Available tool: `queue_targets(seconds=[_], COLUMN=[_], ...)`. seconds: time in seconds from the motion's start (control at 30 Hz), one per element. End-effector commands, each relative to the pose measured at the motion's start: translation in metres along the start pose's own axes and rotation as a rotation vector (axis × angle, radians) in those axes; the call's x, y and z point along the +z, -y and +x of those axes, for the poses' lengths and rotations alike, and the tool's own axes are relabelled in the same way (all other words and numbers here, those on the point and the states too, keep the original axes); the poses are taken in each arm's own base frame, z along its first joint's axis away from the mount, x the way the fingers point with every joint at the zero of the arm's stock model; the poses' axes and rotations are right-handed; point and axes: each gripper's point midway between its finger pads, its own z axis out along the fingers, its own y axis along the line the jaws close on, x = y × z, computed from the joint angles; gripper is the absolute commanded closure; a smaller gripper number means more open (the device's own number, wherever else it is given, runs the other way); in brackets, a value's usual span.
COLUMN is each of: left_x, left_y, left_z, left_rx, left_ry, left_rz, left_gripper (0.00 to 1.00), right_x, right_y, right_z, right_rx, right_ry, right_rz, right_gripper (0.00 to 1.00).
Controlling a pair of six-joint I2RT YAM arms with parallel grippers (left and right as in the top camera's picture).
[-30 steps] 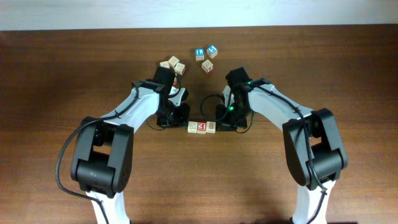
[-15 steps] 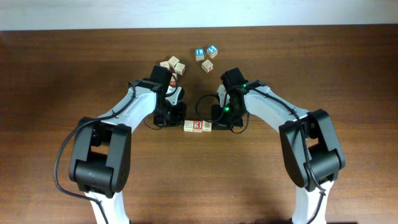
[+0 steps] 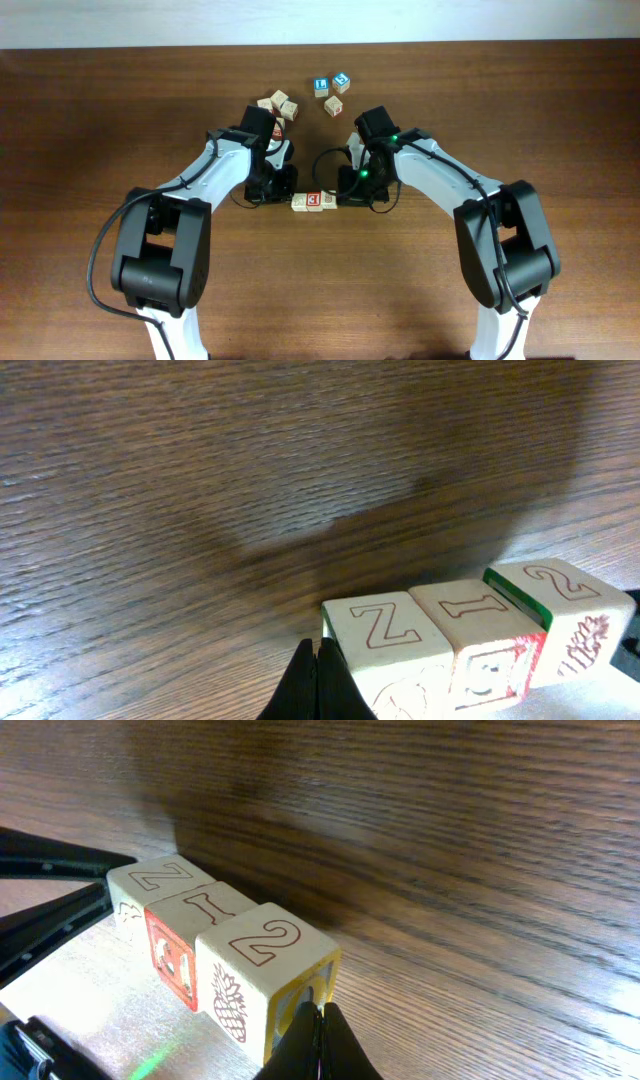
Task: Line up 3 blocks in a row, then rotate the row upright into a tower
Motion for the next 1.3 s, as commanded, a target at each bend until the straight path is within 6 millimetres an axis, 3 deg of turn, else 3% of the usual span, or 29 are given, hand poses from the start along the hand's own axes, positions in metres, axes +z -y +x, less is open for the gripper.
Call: queue_targets(seconds=[0.0,0.43,0.9,1.27], left_x=[0.007,0.007,0.007,0.007], left_y=[0.022,0.022,0.022,0.022], left_z=[0.01,0.01,0.01,0.01], left_rx=[0.01,0.01,0.01,0.01], left_ry=[-0.039,-0.04,-0.04,-0.04], left_rz=[0.089,0.089,0.089,0.089], left_gripper=[1.0,1.0,1.0,1.0], right_x=[-0.007,-0.006,-0.02,-0.014], right_y=[-0.044,-0.054,-0.063,-0.071], right_z=[0.011,0.016,0.014,0.02], right_rx=[-0.09,-0.116,-0.137,-0.162], right_ry=[-0.017,-0.021,0.01,-0.001], right_rz=[-0.126,-0.129,-0.142,-0.138], right_gripper=[0.95,0.95,0.96,0.95])
